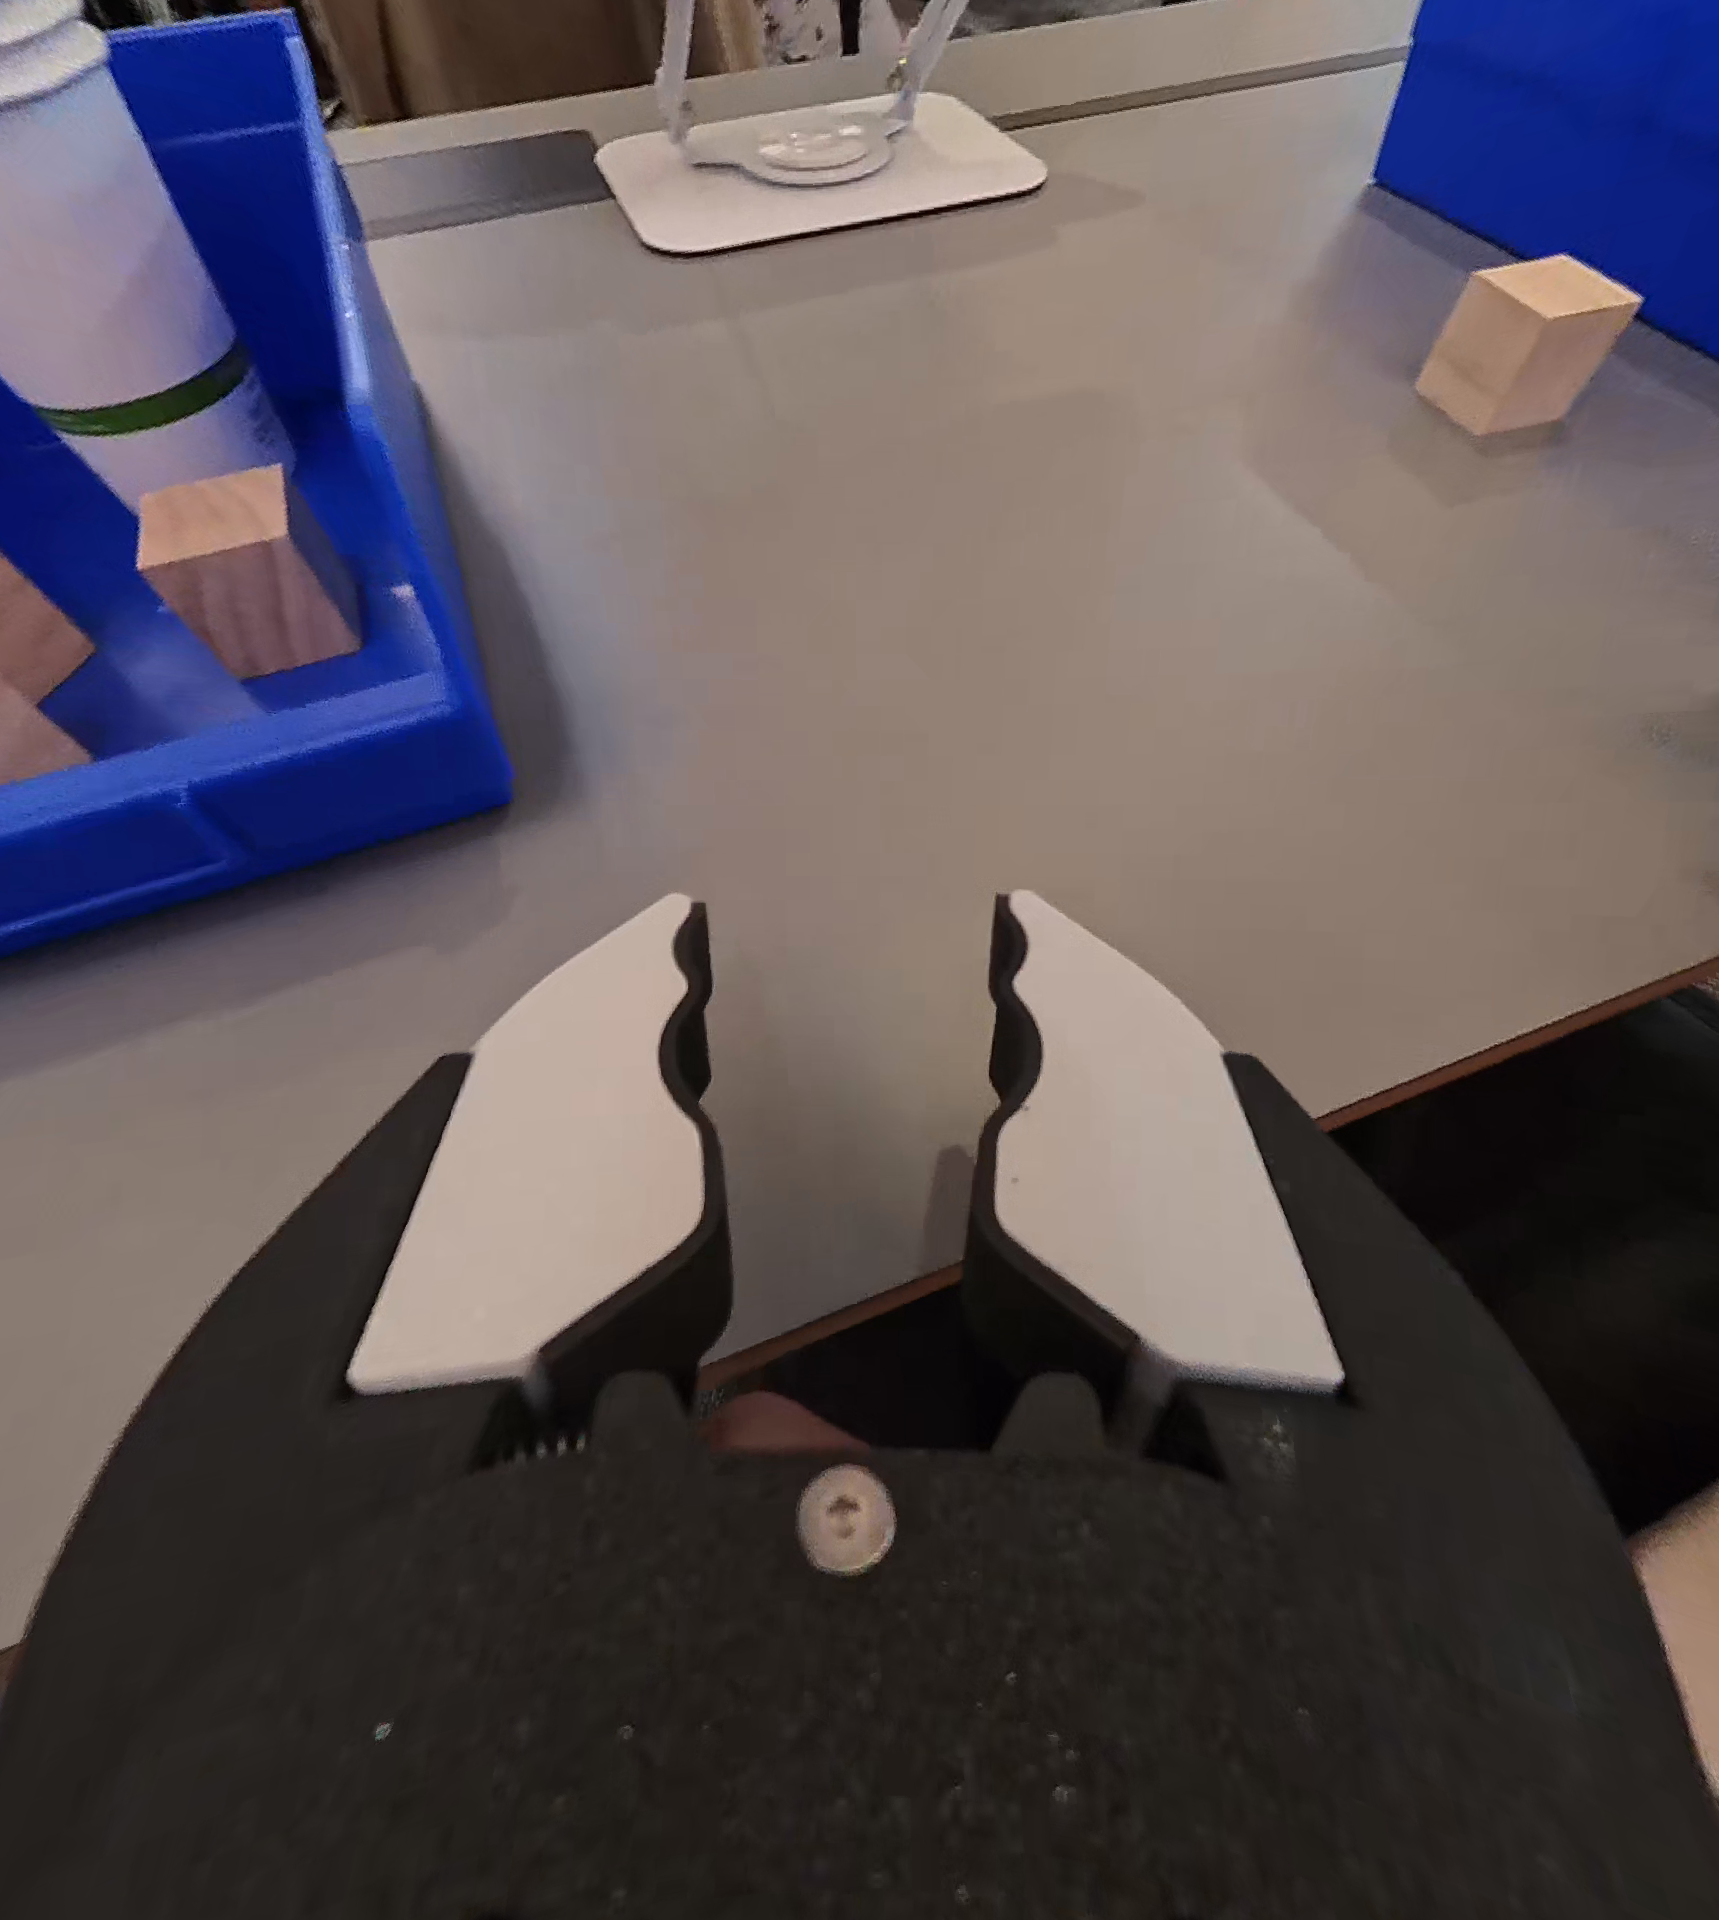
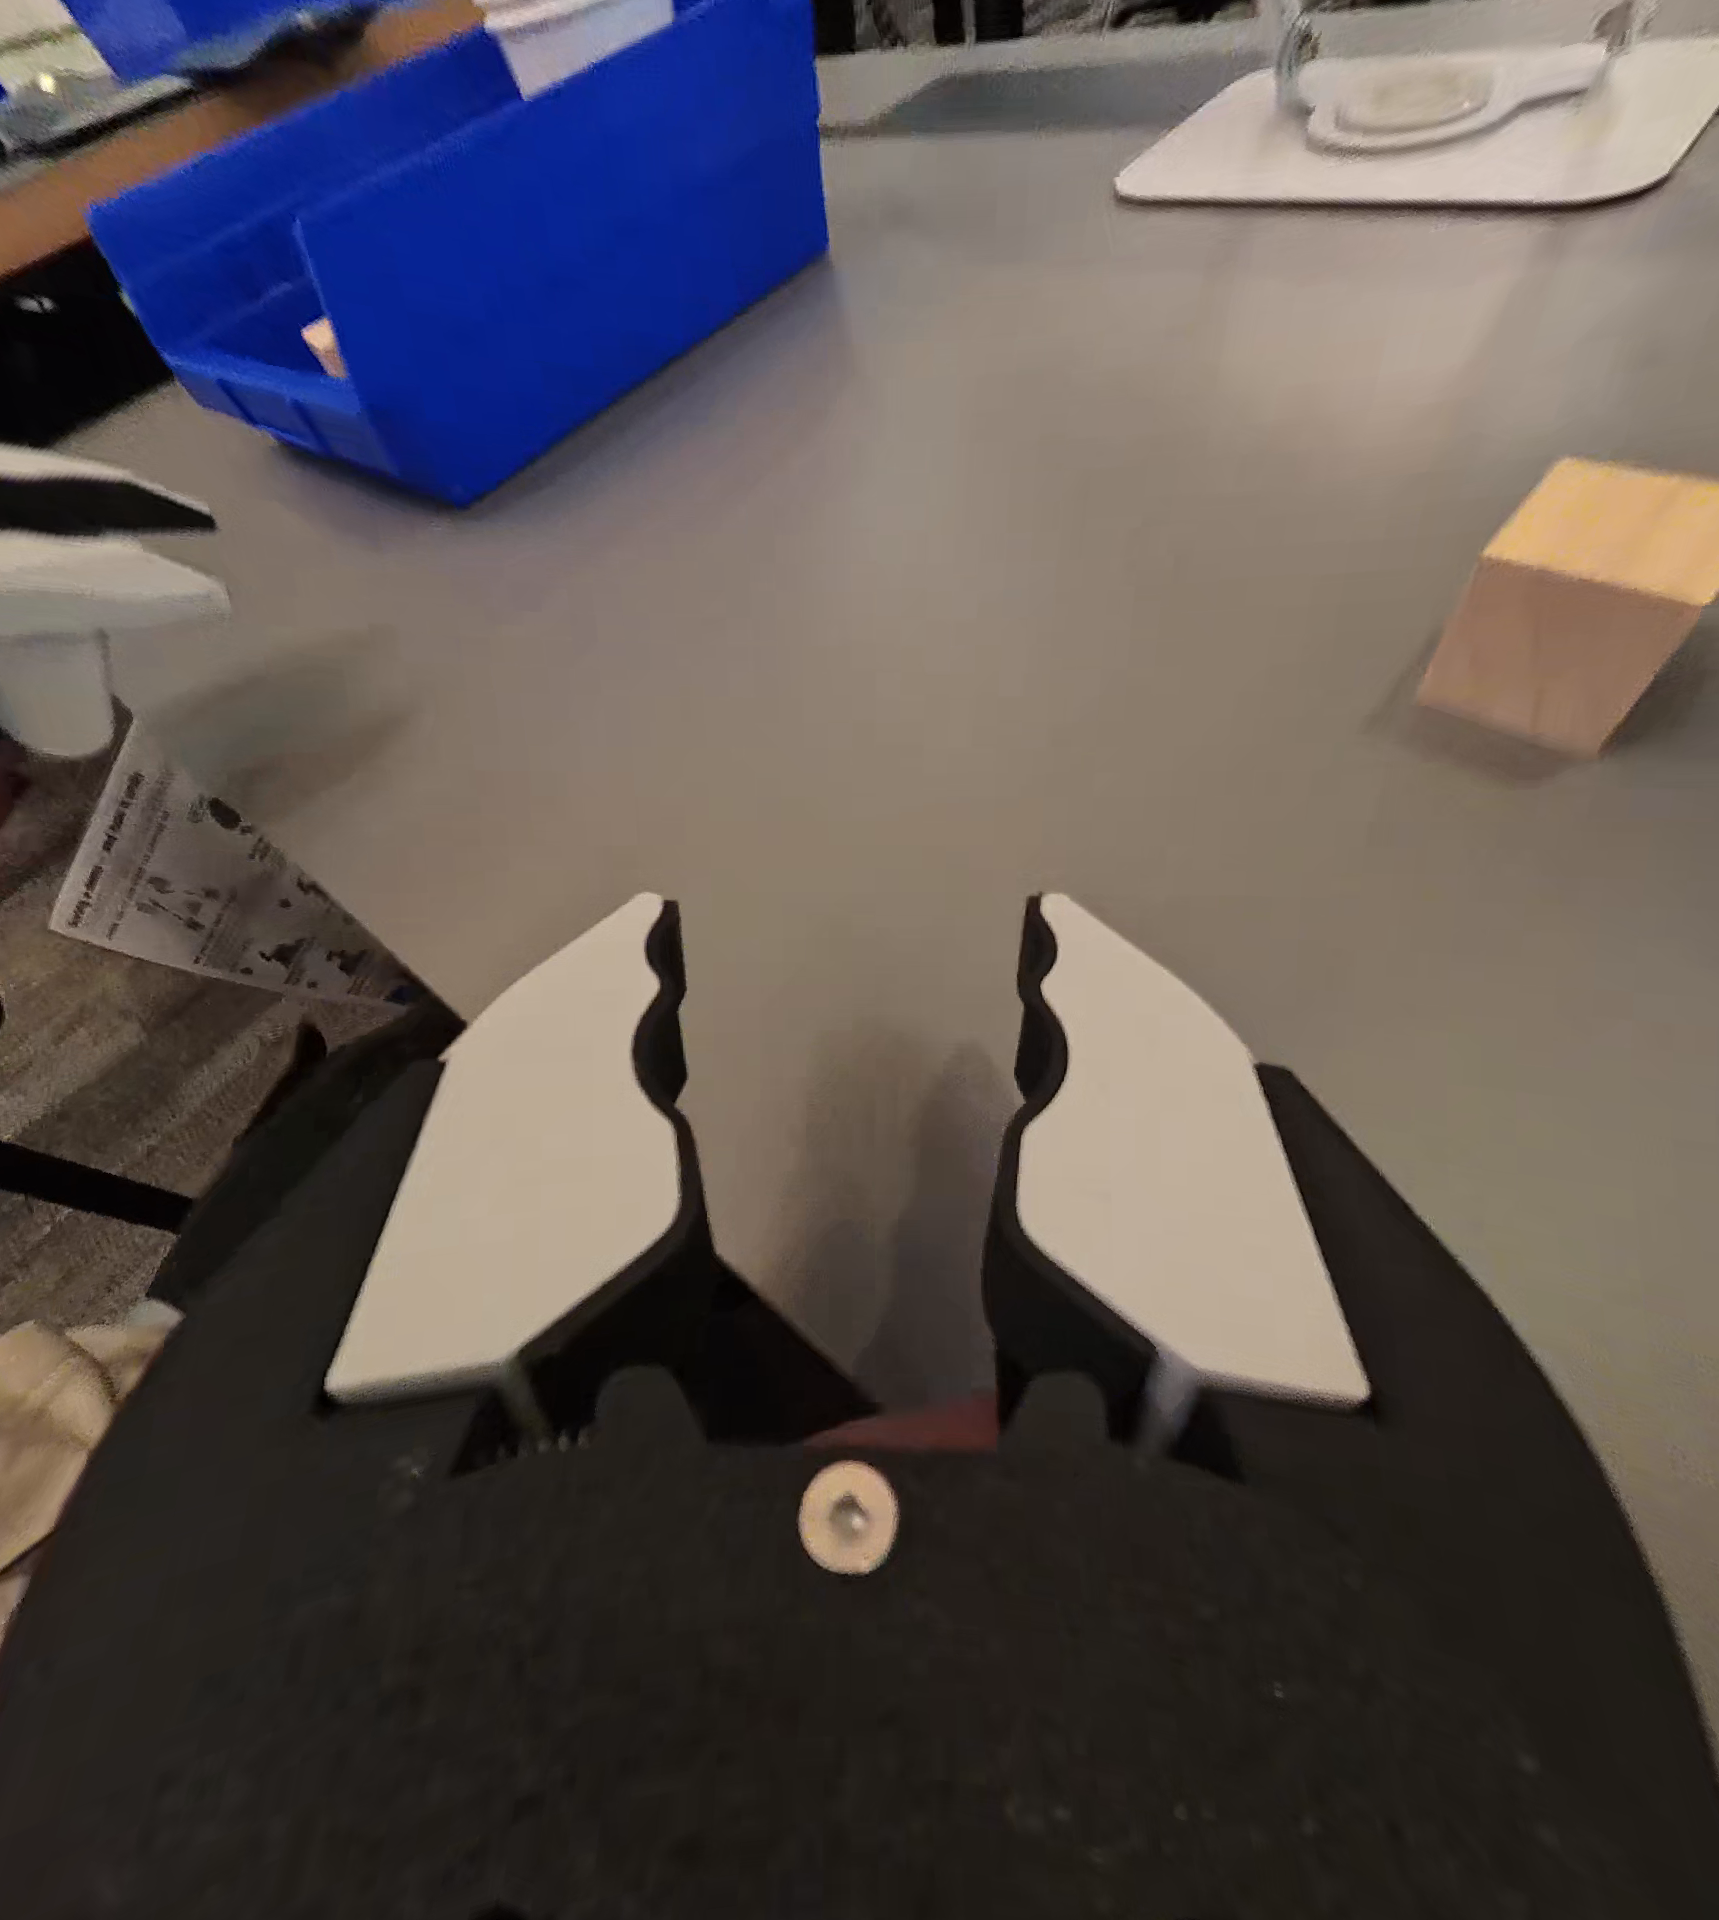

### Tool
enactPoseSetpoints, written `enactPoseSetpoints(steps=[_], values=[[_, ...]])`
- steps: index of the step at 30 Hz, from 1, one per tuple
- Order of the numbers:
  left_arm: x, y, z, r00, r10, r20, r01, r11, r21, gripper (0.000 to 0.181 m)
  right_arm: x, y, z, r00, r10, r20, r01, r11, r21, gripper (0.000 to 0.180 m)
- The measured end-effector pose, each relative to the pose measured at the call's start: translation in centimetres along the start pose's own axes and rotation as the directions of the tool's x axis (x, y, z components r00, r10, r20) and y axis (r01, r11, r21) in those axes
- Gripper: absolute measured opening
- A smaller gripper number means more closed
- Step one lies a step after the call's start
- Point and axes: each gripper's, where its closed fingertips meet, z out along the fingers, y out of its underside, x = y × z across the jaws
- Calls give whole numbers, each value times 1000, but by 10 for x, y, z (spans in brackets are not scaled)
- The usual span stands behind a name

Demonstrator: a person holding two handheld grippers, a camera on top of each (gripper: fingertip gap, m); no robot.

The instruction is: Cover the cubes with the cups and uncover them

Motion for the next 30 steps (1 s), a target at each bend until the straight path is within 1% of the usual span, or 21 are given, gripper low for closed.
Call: enactPoseSetpoints(steps=[3,6,8,10,11,12,13,15,17,20,22,25,27,30], values=[[-7,2,-1,999,5,33,-4,1000,-11,51,-6,6,-3,999,-44,11,43,999,27,59],[-20,3,-2,997,-31,72,34,999,-34,50,-5,11,-6,997,-75,7,75,997,37,57],[-44,-13,-6,990,-44,132,49,998,-37,49,-5,9,-10,997,-79,6,79,996,49,56],[-82,-40,-10,971,-83,224,94,995,-39,47,-4,6,-12,996,-89,1,89,995,55,56],[-98,-55,-9,966,-116,231,130,991,-43,46,-4,4,-12,995,-99,1,99,994,55,57],[-111,-67,-4,965,-137,222,157,985,-74,47,-2,3,-13,994,-108,-3,108,993,52,57],[-123,-73,6,970,-130,205,161,977,-140,50,-1,2,-13,994,-111,-6,112,992,52,57],[-142,-76,33,979,-130,156,171,940,-293,62,0,1,-13,994,-108,4,108,993,51,57],[-156,-81,69,971,-208,119,237,903,-357,61,0,0,-12,994,-105,12,104,993,49,57],[-171,-65,114,960,-247,135,281,824,-492,64,0,3,-8,993,-113,14,113,993,29,56],[-174,-54,133,960,-237,151,281,790,-544,64,0,6,-7,994,-108,19,107,994,19,56],[-183,-36,145,961,-185,207,273,755,-595,62,-1,8,-7,995,-94,33,93,996,7,56],[-184,-29,150,960,-190,207,278,749,-601,46,-2,9,-8,995,-93,36,92,996,6,55],[-184,-26,147,965,-179,190,259,741,-619,46,-1,9,-8,995,-94,34,94,996,1,54]])
